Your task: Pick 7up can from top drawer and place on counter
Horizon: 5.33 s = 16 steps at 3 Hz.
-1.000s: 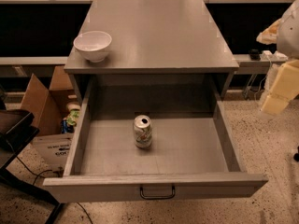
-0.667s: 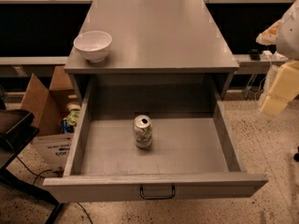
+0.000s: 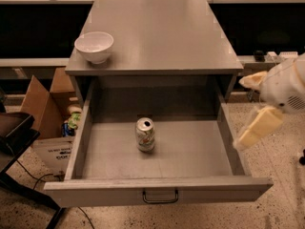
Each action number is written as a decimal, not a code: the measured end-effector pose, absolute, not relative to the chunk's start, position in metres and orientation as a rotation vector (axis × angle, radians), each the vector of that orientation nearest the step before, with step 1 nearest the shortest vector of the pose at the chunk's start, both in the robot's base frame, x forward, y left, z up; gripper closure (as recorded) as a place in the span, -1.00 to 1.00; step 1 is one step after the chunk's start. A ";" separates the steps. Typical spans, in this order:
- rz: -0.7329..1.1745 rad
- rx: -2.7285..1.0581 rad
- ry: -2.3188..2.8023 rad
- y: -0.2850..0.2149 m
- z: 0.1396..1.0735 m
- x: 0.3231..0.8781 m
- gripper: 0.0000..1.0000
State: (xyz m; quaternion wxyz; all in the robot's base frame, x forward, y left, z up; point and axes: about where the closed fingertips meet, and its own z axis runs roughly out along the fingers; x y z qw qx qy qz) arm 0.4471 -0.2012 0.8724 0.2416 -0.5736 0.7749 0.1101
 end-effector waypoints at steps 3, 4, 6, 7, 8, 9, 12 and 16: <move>0.618 -1.447 1.778 -0.119 0.819 0.485 -1.00; 0.721 -1.419 1.688 -0.087 0.795 0.500 -1.00; 0.923 -1.228 1.403 0.003 0.722 0.545 -1.00; 0.934 -1.207 1.374 0.023 0.704 0.554 -1.00; 0.926 -1.234 1.397 0.044 0.678 0.560 -0.46; 0.926 -1.243 1.411 0.052 0.666 0.562 0.00; 0.832 -1.297 1.472 0.000 0.734 0.558 1.00; 0.820 -1.077 1.526 -0.129 0.972 0.680 1.00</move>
Offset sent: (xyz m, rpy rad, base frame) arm 0.0613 0.1206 -0.0768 0.6009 -0.1611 0.1595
